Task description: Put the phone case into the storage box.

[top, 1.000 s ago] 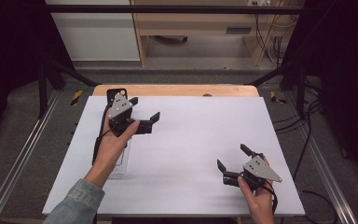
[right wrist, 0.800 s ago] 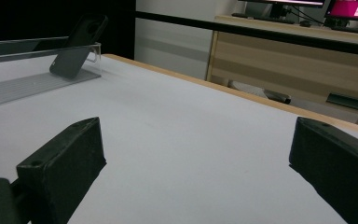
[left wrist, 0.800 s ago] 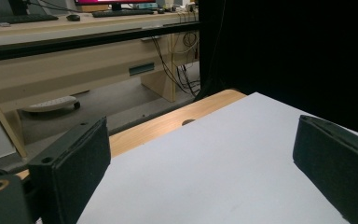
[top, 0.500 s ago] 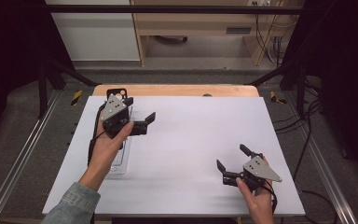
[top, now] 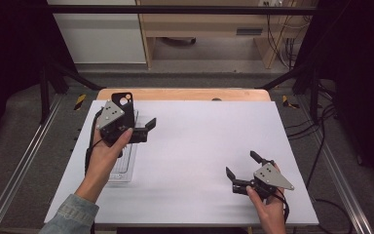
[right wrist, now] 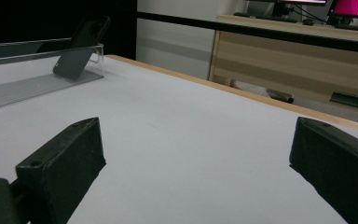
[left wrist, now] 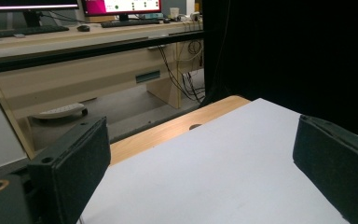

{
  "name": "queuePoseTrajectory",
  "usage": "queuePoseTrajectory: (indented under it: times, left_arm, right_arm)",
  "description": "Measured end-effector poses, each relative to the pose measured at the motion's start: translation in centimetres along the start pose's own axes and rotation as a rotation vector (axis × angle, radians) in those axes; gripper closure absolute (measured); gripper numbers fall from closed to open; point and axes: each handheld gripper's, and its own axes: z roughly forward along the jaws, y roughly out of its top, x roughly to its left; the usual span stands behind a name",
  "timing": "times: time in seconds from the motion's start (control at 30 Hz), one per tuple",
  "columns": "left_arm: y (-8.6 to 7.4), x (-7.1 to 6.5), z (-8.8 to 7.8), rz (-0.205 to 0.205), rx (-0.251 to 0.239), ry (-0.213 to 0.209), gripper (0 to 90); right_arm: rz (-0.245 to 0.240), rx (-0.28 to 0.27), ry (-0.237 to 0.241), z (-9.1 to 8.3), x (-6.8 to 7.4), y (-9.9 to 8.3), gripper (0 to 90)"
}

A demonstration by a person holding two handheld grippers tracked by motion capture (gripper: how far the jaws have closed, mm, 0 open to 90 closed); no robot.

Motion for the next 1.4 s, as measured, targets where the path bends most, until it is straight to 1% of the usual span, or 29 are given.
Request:
queuePoseTrajectory:
  times: [0.17, 0.47, 0.6, 0.8, 0.93, 1.27, 1.3, 1.33, 1.37, 1.4]
  left_arm:
    - [0.0, 0.3, -0.8, 0.009, -0.009, 0.010, 3.6]
    - [-0.3, 0.9, -2.2, 0.009, -0.025, 0.028, 3.5]
    - [-0.6, 1.2, -2.7, 0.030, -0.016, 0.035, 3.5]
    - [-0.9, 1.4, -3.5, 0.023, -0.026, 0.039, 3.5]
    - [-1.0, 1.5, -4.0, 0.035, -0.030, 0.045, 3.5]
    - [-1.4, 1.9, -5.4, 0.039, -0.053, 0.055, 3.5]
    - [-1.5, 1.9, -5.5, 0.043, -0.054, 0.059, 3.5]
    - [-1.5, 1.9, -5.6, 0.057, -0.062, 0.064, 3.5]
    - [-1.7, 1.8, -5.9, 0.053, -0.058, 0.064, 3.5]
    - [-1.7, 1.8, -6.0, 0.065, -0.069, 0.068, 3.5]
  right_arm:
    - [0.000, -0.002, 0.002, 0.0, 0.0, 0.0, 3.2]
    - [0.000, -0.001, 0.002, 0.0, 0.1, 0.0, 3.2]
    - [-0.001, -0.001, -0.003, 0.0, 0.1, 0.0, 3.2]
    - [-0.001, 0.001, -0.006, 0.0, 0.1, 0.0, 3.2]
    - [-0.002, 0.002, -0.005, 0.0, 0.1, 0.0, 3.2]
    - [-0.001, 0.006, -0.007, 0.1, 0.1, 0.0, 3.2]
    - [-0.001, 0.005, -0.007, 0.1, 0.1, 0.0, 3.2]
    - [-0.001, 0.006, -0.007, 0.1, 0.1, 0.0, 3.2]
    - [-0.001, 0.006, -0.007, 0.1, 0.1, 0.0, 3.2]
    - [-0.001, 0.006, -0.006, 0.1, 0.2, 0.0, 3.3]
